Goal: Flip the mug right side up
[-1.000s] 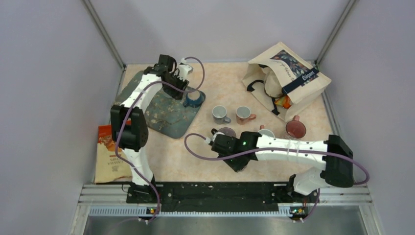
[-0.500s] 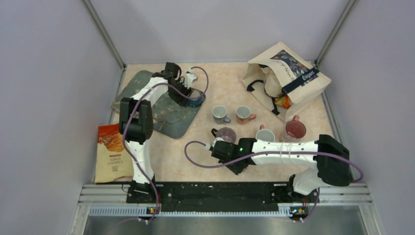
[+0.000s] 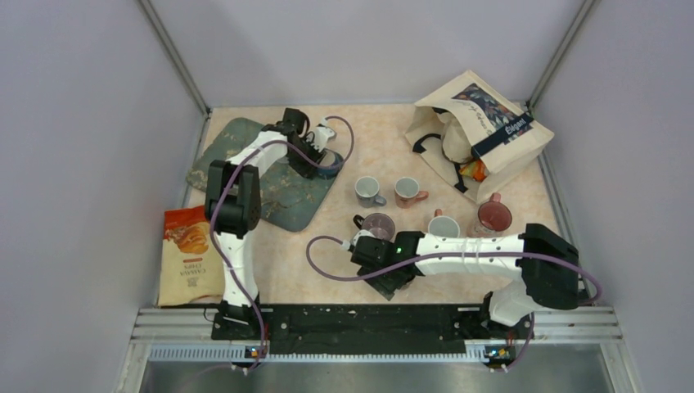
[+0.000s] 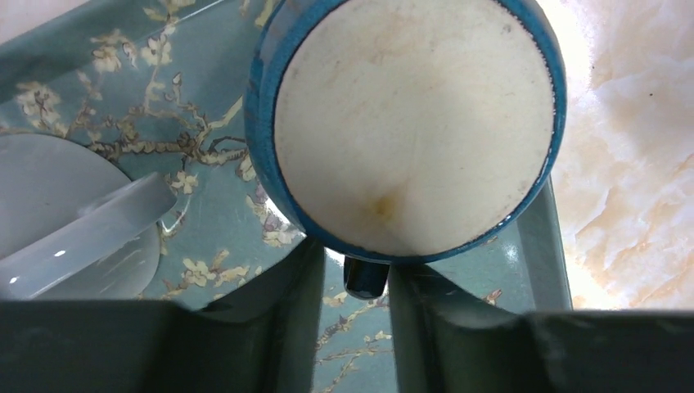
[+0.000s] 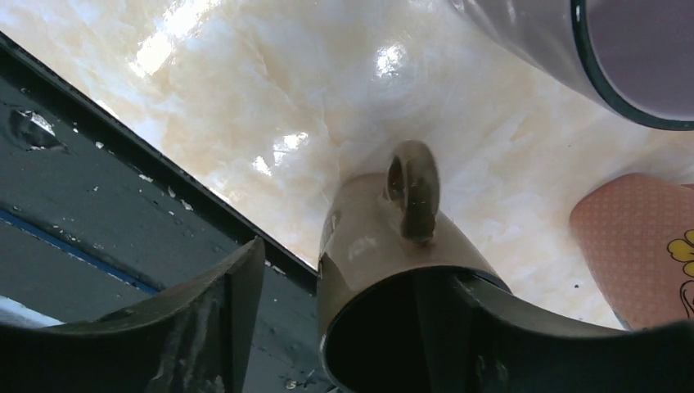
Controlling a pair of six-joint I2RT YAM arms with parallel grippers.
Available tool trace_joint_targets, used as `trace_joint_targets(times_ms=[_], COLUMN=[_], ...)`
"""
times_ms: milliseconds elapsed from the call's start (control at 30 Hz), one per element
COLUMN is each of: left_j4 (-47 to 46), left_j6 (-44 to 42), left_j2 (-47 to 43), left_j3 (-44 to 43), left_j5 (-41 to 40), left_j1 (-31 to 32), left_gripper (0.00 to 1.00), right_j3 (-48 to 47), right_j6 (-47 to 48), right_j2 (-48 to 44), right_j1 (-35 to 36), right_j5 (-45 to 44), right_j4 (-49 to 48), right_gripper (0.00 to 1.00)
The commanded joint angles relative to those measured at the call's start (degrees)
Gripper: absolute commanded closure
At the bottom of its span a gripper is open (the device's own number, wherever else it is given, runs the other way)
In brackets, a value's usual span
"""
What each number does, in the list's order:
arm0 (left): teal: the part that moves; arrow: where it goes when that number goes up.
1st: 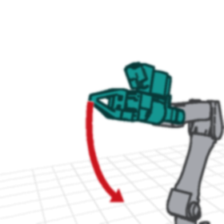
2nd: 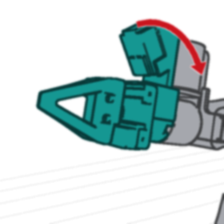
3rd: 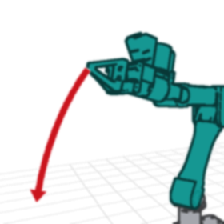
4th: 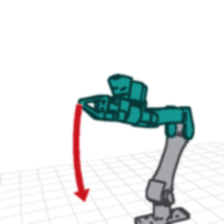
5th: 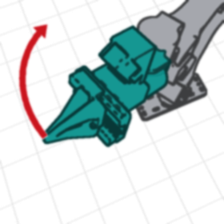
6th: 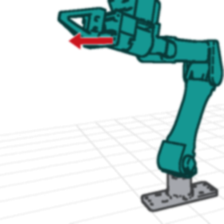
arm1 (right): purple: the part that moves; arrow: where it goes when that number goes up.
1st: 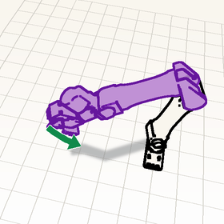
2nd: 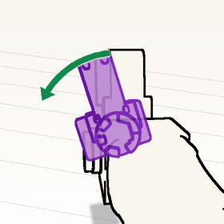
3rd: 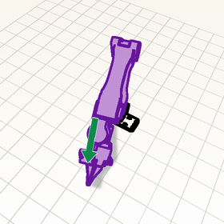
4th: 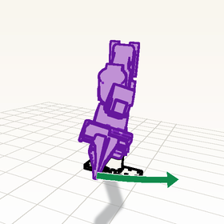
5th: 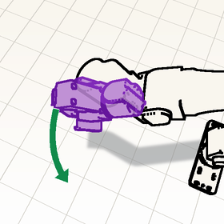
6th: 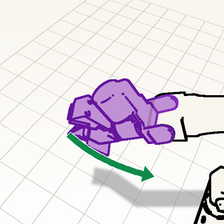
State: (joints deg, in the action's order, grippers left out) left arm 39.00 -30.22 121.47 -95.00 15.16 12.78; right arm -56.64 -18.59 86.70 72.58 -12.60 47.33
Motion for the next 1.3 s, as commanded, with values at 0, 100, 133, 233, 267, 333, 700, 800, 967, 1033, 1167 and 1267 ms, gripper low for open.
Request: trace_joint_targets(times_ms=[0, 100, 133, 233, 267, 333, 700, 800, 967, 1033, 1167, 1267], left_j4=[-1.63, -0.94, -0.61, -0.04, 0.20, 0.89, 5.84, 6.72, 4.87, 4.01, 2.93, 2.05], left_j6=[-0.67, -0.23, 0.25, 2.70, 3.76, 7.13, 18.96, 22.19, 28.31, 29.91, 34.39, 36.16], left_j2=[0.84, 1.28, 1.21, 0.29, -0.23, -1.49, -13.42, -17.09, -24.31, -26.90, -31.29, -33.64], left_j3=[-0.55, -1.28, -1.54, -2.37, -2.69, -3.38, -5.39, -6.68, -6.59, -6.73, -7.09, -6.17], left_j5=[0.86, 0.77, 0.69, 0.58, 0.68, 1.31, 13.17, 17.20, 25.22, 28.68, 33.64, 37.13], left_j1=[0.62, 0.67, 0.67, 0.55, 0.46, 0.26, -0.02, -0.03, -0.01, 0.04, 0.21, 0.77], left_gripper=[0.70, 0.99, 1.00, 1.00, 1.00, 1.00, 1.00, 1.00, 1.00, 1.00, 1.00, 1.00], right_j3=[-3.19, -5.14, -6.41, -9.41, -10.56, -12.52, -15.03, -9.50, 0.45, 1.34, -0.57, -2.62], right_j6=[-0.18, -0.25, -0.37, -0.20, 0.02, 0.27, -2.16, -8.69, -23.84, -27.55, -32.12, -34.83], right_j2=[-1.73, -3.05, -3.66, -5.86, -6.59, -8.01, -17.70, -21.39, -22.13, -19.04, -12.81, -9.57], right_j1=[0.35, 0.34, 0.35, 0.23, 0.09, -0.60, -13.73, -24.78, -35.05, -36.03, -36.16, -36.19], right_j5=[-0.24, -0.99, -1.35, -2.41, -2.66, -2.81, 4.07, 16.12, 25.23, 26.59, 28.79, 29.54], right_j4=[-0.23, 1.47, 2.16, 2.89, 3.12, 3.45, -10.02, -26.36, -57.20, -65.89, -79.57, -87.98], right_gripper=[0.32, 0.26, 0.22, 0.06, 0.03, 0.01, 0.01, 0.01, 0.01, 0.01, 0.01, 0.02])
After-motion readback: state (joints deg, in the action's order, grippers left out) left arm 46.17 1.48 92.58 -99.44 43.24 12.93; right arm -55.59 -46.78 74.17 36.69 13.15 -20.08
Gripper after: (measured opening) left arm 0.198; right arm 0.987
